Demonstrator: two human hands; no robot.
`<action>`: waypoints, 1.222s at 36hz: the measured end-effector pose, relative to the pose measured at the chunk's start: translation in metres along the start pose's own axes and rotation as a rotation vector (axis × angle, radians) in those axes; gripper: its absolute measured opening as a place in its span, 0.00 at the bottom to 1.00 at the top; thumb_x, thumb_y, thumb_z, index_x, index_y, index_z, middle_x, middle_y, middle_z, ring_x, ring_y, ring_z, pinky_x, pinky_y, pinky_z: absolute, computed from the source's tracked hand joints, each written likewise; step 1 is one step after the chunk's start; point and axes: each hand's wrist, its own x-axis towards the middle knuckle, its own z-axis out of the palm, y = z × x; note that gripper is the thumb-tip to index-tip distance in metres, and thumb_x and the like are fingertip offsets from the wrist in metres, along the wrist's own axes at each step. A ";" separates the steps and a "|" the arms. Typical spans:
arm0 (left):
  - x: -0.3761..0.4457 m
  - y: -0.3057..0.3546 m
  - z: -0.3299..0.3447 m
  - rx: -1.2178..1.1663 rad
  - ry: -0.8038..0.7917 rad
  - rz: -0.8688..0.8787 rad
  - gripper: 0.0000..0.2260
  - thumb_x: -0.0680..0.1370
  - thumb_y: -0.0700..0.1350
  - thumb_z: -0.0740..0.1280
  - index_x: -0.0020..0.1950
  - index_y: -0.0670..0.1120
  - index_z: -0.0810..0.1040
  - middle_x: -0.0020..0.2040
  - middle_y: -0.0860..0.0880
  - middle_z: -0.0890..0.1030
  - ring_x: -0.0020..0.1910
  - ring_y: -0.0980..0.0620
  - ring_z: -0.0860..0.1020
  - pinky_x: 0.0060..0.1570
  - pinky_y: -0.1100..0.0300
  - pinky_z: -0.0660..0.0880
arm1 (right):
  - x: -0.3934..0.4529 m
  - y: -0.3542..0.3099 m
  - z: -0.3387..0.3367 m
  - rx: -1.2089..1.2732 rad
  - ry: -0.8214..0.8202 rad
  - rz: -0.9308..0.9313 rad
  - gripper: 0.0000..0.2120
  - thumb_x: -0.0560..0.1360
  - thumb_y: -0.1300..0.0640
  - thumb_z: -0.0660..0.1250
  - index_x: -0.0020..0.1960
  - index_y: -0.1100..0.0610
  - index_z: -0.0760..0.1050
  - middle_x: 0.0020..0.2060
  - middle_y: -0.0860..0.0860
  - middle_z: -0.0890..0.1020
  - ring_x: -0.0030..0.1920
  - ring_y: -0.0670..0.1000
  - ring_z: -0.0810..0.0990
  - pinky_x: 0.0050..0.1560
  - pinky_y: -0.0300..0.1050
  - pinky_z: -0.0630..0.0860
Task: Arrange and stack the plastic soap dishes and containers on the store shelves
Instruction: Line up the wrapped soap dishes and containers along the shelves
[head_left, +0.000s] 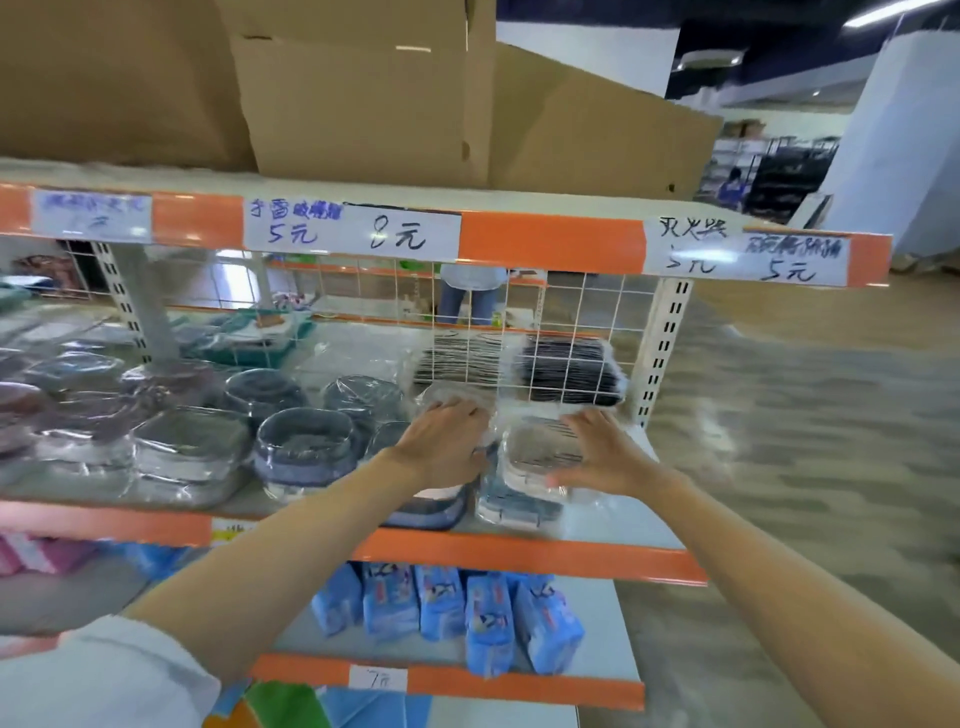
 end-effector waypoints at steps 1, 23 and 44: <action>0.003 -0.005 0.003 -0.003 0.013 0.003 0.19 0.78 0.45 0.61 0.68 0.42 0.71 0.66 0.45 0.73 0.66 0.46 0.70 0.67 0.53 0.66 | 0.007 -0.002 0.003 0.024 -0.019 -0.002 0.41 0.69 0.41 0.73 0.72 0.61 0.62 0.64 0.56 0.66 0.67 0.55 0.63 0.66 0.48 0.64; -0.003 -0.010 0.007 0.054 -0.010 -0.100 0.15 0.79 0.43 0.58 0.64 0.42 0.71 0.63 0.46 0.75 0.63 0.48 0.71 0.66 0.58 0.62 | 0.030 -0.011 0.019 -0.065 -0.147 -0.069 0.47 0.70 0.39 0.70 0.78 0.56 0.50 0.76 0.52 0.55 0.75 0.54 0.54 0.73 0.57 0.56; -0.194 0.008 -0.035 0.162 -0.123 -0.708 0.18 0.76 0.48 0.62 0.64 0.43 0.71 0.62 0.44 0.75 0.62 0.43 0.73 0.58 0.53 0.69 | -0.038 -0.166 0.033 0.050 -0.075 -0.577 0.25 0.73 0.50 0.69 0.66 0.56 0.68 0.63 0.53 0.71 0.64 0.54 0.70 0.60 0.48 0.69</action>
